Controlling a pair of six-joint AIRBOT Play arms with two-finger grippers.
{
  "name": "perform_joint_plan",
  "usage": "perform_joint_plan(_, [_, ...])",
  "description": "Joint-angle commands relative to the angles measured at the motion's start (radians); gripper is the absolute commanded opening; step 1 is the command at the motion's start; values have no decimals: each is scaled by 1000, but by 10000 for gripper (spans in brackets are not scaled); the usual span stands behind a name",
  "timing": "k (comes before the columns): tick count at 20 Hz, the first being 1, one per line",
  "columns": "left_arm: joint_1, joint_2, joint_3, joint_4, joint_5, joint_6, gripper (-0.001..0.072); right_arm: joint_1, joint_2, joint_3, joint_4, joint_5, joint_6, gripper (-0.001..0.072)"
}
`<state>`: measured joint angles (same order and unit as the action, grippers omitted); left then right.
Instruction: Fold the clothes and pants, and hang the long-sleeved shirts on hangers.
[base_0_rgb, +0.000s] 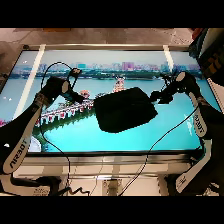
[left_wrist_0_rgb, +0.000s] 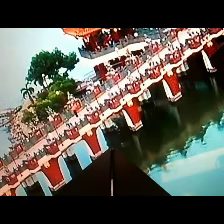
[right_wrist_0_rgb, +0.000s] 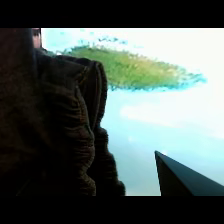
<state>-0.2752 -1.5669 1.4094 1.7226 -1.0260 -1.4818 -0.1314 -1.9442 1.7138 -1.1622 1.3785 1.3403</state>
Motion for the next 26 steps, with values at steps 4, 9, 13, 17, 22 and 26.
perform_joint_plan(4, [1,0,1,1,-8,1,18,-30,-160,0,436,93,1,686])
perform_joint_plan(9, [1,0,1,1,-8,1,18,6,-201,0,673,94,-87,687])
perform_joint_plan(13, [1,0,1,0,-7,1,18,27,-200,0,716,90,-111,698])
perform_joint_plan(17, [-21,-24,0,-56,1,3,18,70,-200,0,753,64,-73,709])
perform_joint_plan(22, [-152,-88,0,-67,37,9,18,151,-200,0,750,-18,-73,715])
perform_joint_plan(26, [-261,-137,0,-67,63,9,17,218,-200,2,751,-18,-74,716])
